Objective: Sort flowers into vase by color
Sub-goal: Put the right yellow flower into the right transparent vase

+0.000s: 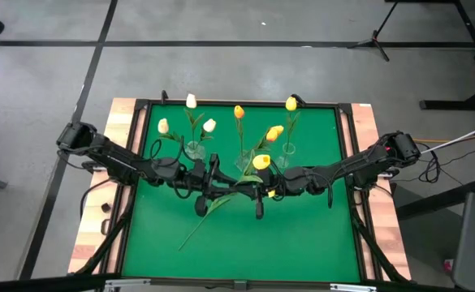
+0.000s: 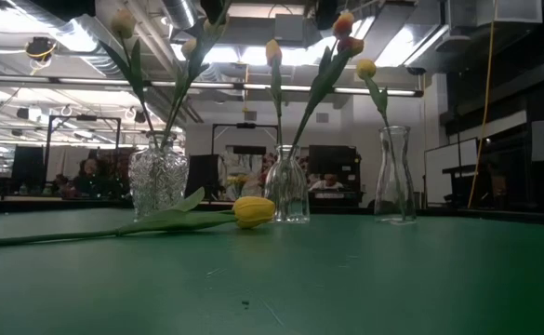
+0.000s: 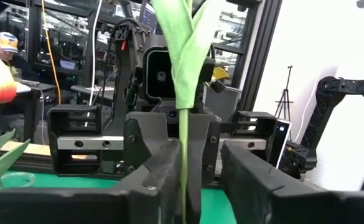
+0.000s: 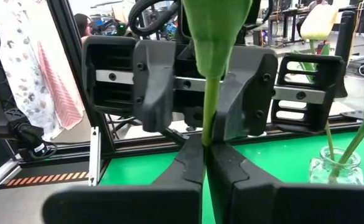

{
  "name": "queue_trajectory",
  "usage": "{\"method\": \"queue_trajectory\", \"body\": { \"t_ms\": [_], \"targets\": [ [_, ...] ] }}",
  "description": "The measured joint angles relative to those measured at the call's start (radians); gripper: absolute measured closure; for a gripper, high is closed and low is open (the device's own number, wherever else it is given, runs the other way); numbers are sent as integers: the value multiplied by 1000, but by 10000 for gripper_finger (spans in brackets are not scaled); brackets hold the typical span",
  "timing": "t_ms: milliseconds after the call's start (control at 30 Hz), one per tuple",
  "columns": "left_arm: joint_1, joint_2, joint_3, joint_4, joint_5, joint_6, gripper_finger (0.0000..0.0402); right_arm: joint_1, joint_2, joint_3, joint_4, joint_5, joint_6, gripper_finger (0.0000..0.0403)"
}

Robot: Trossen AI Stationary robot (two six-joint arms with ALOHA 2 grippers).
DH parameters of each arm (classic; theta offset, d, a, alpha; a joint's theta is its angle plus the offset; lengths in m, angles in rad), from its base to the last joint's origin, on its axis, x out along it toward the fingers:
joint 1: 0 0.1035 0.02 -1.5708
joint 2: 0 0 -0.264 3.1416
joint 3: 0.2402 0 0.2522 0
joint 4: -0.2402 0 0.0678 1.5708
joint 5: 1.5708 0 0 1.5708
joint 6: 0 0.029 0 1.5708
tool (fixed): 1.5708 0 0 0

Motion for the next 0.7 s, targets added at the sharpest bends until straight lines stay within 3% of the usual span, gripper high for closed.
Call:
{"method": "queue_trajectory", "body": {
  "t_ms": [300,533,700],
  "targets": [
    [-12,-65,0,-96,-9,-45,259,-6,-38,0,-45,47,-31,401],
    [-21,-278,-2,-356,2,-45,258,-23,-168,2,-184,122,-73,402],
    [-29,-432,-2,-568,-72,-18,258,-35,-250,2,-324,184,-88,402]
  ]
}}
